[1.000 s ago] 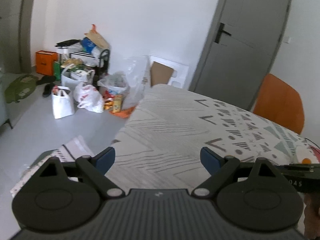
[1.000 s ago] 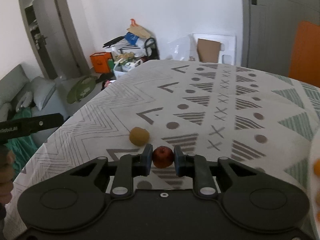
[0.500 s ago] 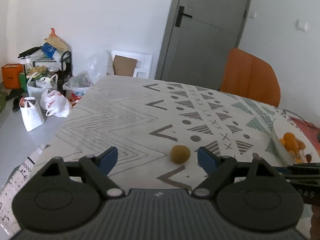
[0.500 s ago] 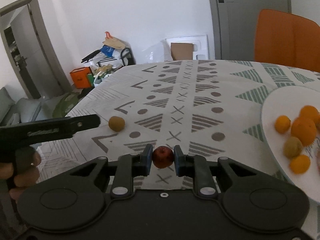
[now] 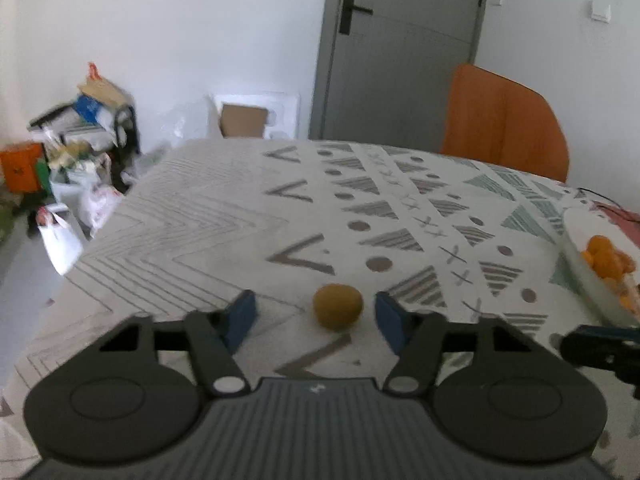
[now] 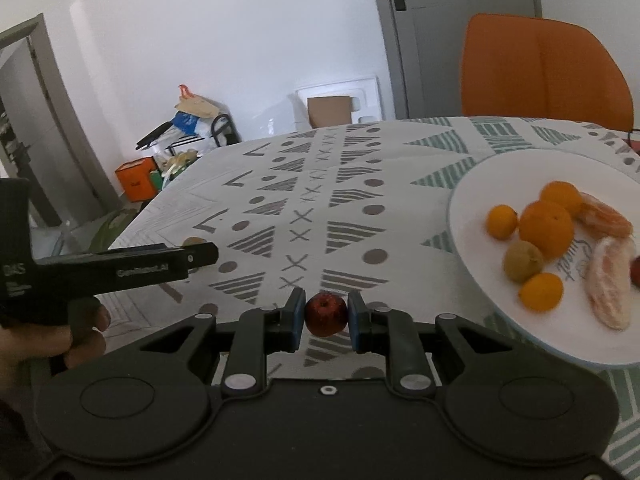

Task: Organize fruits
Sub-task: 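Close the left gripper on the yellow-brown round fruit, then carry the round fruit with the left gripper while the right gripper carries the plum to the plate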

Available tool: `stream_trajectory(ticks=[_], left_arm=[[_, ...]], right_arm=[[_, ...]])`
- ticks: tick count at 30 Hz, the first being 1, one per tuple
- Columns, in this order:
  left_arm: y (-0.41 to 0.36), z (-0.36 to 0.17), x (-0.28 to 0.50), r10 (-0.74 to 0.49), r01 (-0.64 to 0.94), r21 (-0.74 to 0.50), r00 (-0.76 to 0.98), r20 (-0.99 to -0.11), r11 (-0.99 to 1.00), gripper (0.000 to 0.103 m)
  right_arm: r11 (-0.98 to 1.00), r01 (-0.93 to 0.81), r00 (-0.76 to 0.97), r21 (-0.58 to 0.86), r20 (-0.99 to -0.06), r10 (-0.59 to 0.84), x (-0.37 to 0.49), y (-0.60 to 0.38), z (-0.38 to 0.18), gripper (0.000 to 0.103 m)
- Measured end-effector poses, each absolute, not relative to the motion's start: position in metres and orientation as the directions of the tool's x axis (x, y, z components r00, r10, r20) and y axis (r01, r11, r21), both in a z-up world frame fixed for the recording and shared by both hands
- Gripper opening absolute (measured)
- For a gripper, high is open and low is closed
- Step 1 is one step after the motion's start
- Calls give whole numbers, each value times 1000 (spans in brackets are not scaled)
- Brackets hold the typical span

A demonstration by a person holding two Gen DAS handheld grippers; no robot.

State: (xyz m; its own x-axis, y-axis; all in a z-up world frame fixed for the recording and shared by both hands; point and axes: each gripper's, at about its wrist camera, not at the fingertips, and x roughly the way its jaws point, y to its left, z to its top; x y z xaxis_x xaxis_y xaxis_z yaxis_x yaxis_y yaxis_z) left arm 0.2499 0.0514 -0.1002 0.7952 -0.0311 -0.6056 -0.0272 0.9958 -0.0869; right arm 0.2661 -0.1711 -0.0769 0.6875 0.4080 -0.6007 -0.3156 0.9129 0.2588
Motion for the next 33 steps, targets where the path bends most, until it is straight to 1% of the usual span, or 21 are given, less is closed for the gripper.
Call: stream_trajectory(ticks=[1, 2, 4, 9, 17, 29, 33], left_arm=[[50, -100, 250, -28, -19, -72, 796, -604, 997, 44], [50, -99, 250, -40, -4, -72, 796, -604, 997, 25], [54, -97, 250, -75, 3, -117, 785, -614, 993, 25], [57, -90, 240, -78, -2, -130, 793, -605, 992, 25], [47, -71, 225, -80, 17, -114, 813, -576, 993, 25], [29, -33, 197, -94, 50, -101, 858, -505, 994, 25], [19, -24, 191, -90, 54, -85, 862, -498, 995, 25]], right_arm=[[914, -312, 687, 261, -602, 407, 266, -172, -78, 21], [914, -309, 687, 264, -602, 406, 266, -173, -79, 21], [912, -308, 688, 270, -599, 410, 265, -174, -79, 21], [904, -325, 692, 279, -581, 428, 261, -174, -75, 21], [896, -330, 709, 297, -549, 443, 251, -183, -65, 21], [885, -340, 746, 317, -482, 459, 228, -199, -46, 21], [884, -336, 761, 325, -459, 458, 221, -209, -41, 21]])
